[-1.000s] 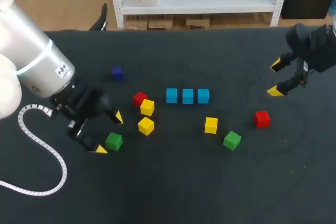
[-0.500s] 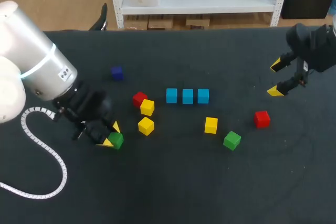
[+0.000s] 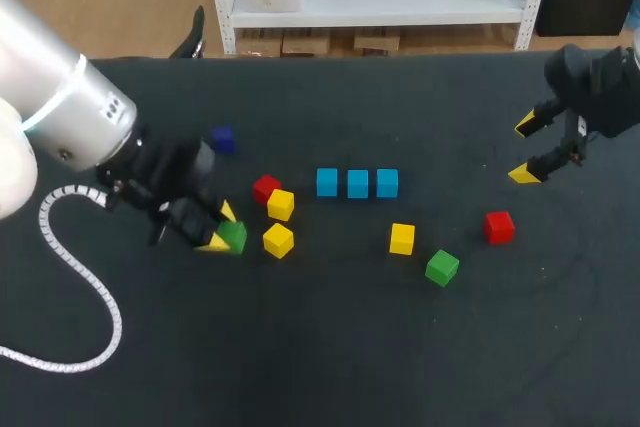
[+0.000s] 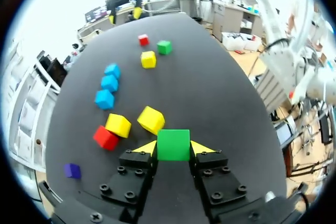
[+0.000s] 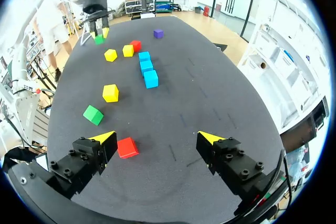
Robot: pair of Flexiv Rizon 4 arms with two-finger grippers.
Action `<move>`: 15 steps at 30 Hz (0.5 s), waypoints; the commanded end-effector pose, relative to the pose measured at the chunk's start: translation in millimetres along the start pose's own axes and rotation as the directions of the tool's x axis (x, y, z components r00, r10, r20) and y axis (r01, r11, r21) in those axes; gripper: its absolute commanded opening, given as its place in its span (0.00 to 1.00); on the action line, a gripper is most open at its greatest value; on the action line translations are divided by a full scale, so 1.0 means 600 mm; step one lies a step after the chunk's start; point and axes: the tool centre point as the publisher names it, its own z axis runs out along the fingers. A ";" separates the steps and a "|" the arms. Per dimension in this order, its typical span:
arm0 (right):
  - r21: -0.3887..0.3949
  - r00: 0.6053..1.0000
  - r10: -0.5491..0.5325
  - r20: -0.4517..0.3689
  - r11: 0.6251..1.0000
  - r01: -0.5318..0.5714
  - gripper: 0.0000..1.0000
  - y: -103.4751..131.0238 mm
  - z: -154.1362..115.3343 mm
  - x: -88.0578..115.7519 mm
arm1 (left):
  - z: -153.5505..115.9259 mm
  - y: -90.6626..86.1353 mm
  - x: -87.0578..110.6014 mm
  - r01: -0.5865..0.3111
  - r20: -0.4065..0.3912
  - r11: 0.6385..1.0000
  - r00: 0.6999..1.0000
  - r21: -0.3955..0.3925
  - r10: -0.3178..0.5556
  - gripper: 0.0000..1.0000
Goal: Place the blue cubes, place green cubes on the blue cubes, place the yellow cubes on the green cubes, then place the red cubes on the yellow cubes, and place purple cube on the red cubes.
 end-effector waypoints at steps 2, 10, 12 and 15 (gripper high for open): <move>-0.001 1.000 -0.001 0.002 1.000 0.001 1.00 -0.001 0.001 0.000 | -0.014 0.017 -0.036 0.026 -0.008 0.999 1.000 -0.033 -0.026 0.00; -0.001 1.000 -0.001 0.002 1.000 0.001 1.00 -0.001 0.001 0.000 | 0.001 0.091 -0.072 0.127 0.028 0.989 0.992 -0.071 -0.126 0.00; -0.001 1.000 -0.001 0.002 1.000 0.001 1.00 -0.001 0.001 0.000 | 0.009 0.108 -0.081 0.144 0.040 0.986 0.989 -0.086 -0.141 0.00; -0.001 1.000 -0.001 0.002 1.000 0.001 1.00 -0.001 0.001 0.000 | 0.022 0.130 -0.094 0.157 0.050 0.983 0.987 -0.098 -0.153 0.00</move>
